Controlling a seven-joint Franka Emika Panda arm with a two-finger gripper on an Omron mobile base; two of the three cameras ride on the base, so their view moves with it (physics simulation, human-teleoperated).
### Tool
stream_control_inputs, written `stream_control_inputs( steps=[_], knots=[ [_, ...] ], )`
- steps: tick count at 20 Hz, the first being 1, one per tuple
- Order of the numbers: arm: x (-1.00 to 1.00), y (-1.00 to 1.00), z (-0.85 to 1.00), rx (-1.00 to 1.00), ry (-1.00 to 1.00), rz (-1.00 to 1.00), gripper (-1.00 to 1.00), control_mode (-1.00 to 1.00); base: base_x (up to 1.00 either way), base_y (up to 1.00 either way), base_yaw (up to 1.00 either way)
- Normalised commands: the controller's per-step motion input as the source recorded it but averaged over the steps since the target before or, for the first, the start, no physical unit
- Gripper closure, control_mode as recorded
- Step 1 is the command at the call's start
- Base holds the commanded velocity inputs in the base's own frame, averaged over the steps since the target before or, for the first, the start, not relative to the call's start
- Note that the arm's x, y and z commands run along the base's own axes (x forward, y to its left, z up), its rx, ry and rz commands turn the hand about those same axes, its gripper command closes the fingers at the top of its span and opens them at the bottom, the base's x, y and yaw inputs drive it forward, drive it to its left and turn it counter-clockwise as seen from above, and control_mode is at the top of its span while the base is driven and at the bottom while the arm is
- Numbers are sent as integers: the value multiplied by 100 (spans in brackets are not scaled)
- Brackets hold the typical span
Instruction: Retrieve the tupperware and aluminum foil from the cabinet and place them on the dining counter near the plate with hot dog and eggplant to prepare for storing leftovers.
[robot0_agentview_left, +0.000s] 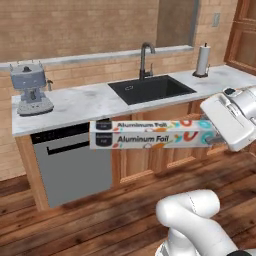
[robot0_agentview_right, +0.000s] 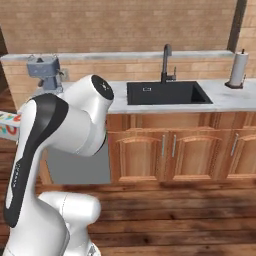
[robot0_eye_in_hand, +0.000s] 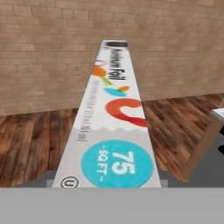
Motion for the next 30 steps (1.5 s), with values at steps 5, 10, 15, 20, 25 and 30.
stream_control_inputs(
  steps=[5, 10, 15, 20, 25, 30],
  knots=[
    [0, 0, 0, 0, 0, 0, 100, 100, 6, 100, 5],
    [0, 0, 0, 0, 0, 0, 100, 100, 21, 100, 8],
    [0, 0, 0, 0, 0, 0, 100, 100, 33, 100, 29],
    [0, 0, 0, 0, 0, 0, 100, 100, 39, 100, 52],
    [0, 0, 0, 0, 0, 0, 100, 100, 64, 100, 47],
    [0, 0, 0, 0, 0, 0, 100, 100, 100, 100, 22]
  ],
)
